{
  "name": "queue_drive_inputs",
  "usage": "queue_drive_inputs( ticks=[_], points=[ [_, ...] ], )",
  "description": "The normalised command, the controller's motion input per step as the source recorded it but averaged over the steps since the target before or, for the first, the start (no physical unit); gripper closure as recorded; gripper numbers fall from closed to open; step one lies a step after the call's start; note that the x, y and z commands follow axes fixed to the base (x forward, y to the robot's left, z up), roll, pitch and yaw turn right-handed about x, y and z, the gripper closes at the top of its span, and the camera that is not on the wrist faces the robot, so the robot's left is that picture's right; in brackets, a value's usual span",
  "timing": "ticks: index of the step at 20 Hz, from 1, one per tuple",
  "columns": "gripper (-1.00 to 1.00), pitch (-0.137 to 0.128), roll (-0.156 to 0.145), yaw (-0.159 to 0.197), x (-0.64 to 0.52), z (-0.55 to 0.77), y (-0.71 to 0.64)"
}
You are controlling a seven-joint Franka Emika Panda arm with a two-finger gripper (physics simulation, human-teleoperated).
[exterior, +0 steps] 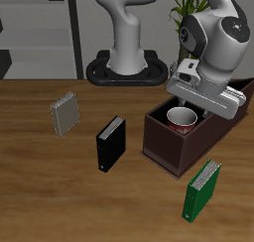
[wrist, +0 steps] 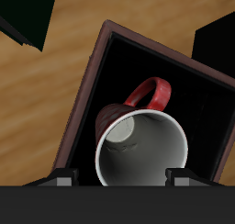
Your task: Place the red mug into the left desk caddy's right compartment
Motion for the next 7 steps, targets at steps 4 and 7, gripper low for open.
queue_drive_inputs(
  ticks=[4,7],
  points=[
    [-1.00,-0.013,-0.002,0.025,-0.11,0.05,-0.04],
    [-1.00,0.007,-0.016,0.030,-0.06,0.06,-0.11]
  ],
)
